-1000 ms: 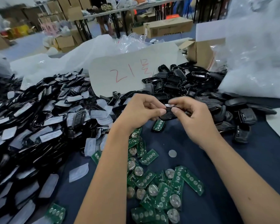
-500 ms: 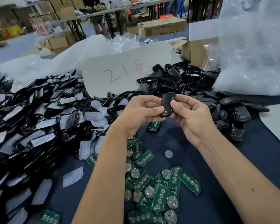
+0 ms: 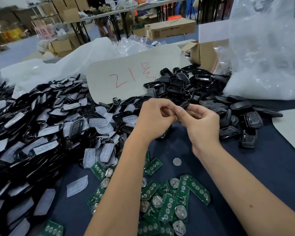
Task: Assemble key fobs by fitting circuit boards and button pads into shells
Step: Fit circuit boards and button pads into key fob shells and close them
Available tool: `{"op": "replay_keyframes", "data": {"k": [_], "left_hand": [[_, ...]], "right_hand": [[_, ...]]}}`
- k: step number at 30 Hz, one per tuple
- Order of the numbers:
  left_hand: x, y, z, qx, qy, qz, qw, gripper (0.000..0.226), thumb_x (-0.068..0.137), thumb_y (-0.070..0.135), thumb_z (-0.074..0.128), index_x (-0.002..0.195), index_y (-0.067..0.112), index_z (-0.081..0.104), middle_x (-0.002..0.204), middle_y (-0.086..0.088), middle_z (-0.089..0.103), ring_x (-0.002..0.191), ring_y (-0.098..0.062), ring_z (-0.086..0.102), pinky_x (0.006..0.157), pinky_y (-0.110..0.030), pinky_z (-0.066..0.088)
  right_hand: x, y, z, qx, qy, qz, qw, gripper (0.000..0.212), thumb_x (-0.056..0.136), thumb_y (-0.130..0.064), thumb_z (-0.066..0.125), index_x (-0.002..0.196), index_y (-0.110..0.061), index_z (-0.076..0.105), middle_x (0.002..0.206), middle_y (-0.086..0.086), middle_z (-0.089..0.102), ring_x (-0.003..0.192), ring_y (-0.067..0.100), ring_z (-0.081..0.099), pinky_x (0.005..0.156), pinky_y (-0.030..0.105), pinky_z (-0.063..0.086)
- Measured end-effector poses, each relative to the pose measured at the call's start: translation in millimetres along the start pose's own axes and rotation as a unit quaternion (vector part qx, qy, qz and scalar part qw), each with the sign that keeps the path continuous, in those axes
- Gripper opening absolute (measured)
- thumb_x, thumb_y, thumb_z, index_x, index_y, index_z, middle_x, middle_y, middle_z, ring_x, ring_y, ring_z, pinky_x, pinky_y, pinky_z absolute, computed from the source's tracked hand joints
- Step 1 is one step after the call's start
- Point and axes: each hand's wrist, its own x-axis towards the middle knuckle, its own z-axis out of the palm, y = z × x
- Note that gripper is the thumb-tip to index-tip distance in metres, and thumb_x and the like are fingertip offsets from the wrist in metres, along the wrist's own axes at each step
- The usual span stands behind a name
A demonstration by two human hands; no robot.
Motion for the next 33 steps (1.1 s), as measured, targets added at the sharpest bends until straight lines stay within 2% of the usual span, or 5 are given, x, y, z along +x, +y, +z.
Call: {"op": "replay_keyframes", "data": {"k": [4, 10, 15, 20, 33], "left_hand": [[-2, -6, -12, -0.018, -0.037, -0.058, 0.997, 0.016, 0.078, 0.017, 0.089, 0.085, 0.022, 0.076, 0.075, 0.005, 0.071, 0.064, -0.008, 0.063, 0.067, -0.031, 0.060], [-4, -9, -20, 0.151, -0.139, -0.181, 0.962, 0.036, 0.075, 0.033, 0.091, 0.101, 0.026, 0.067, 0.087, 0.001, 0.066, 0.068, -0.015, 0.068, 0.062, -0.034, 0.058], [-5, -10, -10, -0.068, -0.069, -0.224, 0.970, 0.027, 0.092, 0.021, 0.079, 0.088, 0.000, 0.063, 0.073, -0.009, 0.061, 0.049, -0.015, 0.064, 0.051, -0.026, 0.057], [-1, -10, -9, -0.260, 0.003, -0.301, 0.918, 0.016, 0.101, 0.010, 0.065, 0.087, 0.002, 0.063, 0.083, -0.011, 0.058, 0.056, -0.019, 0.070, 0.056, -0.024, 0.059], [-2, -11, -12, -0.378, -0.027, -0.290, 0.879, 0.025, 0.096, -0.012, 0.055, 0.080, -0.002, 0.070, 0.082, -0.014, 0.076, 0.071, -0.026, 0.076, 0.068, -0.030, 0.065]], "right_hand": [[2, -1, 0, 0.032, -0.021, 0.024, 0.999, 0.019, 0.086, -0.017, 0.086, 0.101, -0.011, 0.076, 0.097, 0.013, 0.079, 0.090, 0.025, 0.074, 0.091, 0.045, 0.062], [8, -8, -5, 0.101, -0.062, 0.056, 0.991, 0.011, 0.096, -0.011, 0.072, 0.107, -0.012, 0.072, 0.100, 0.010, 0.079, 0.105, 0.025, 0.074, 0.094, 0.037, 0.060], [12, -12, -12, 0.134, -0.122, 0.088, 0.980, 0.014, 0.098, -0.010, 0.067, 0.110, -0.012, 0.074, 0.111, 0.005, 0.075, 0.107, 0.018, 0.068, 0.096, 0.036, 0.056], [15, -16, -16, 0.129, -0.176, 0.113, 0.969, 0.019, 0.098, -0.007, 0.064, 0.113, -0.005, 0.073, 0.099, 0.006, 0.073, 0.093, 0.019, 0.067, 0.102, 0.038, 0.055], [16, -16, -16, 0.133, -0.207, 0.119, 0.962, 0.017, 0.097, -0.007, 0.063, 0.109, 0.001, 0.073, 0.093, 0.009, 0.078, 0.085, 0.018, 0.074, 0.077, 0.028, 0.061]]}}
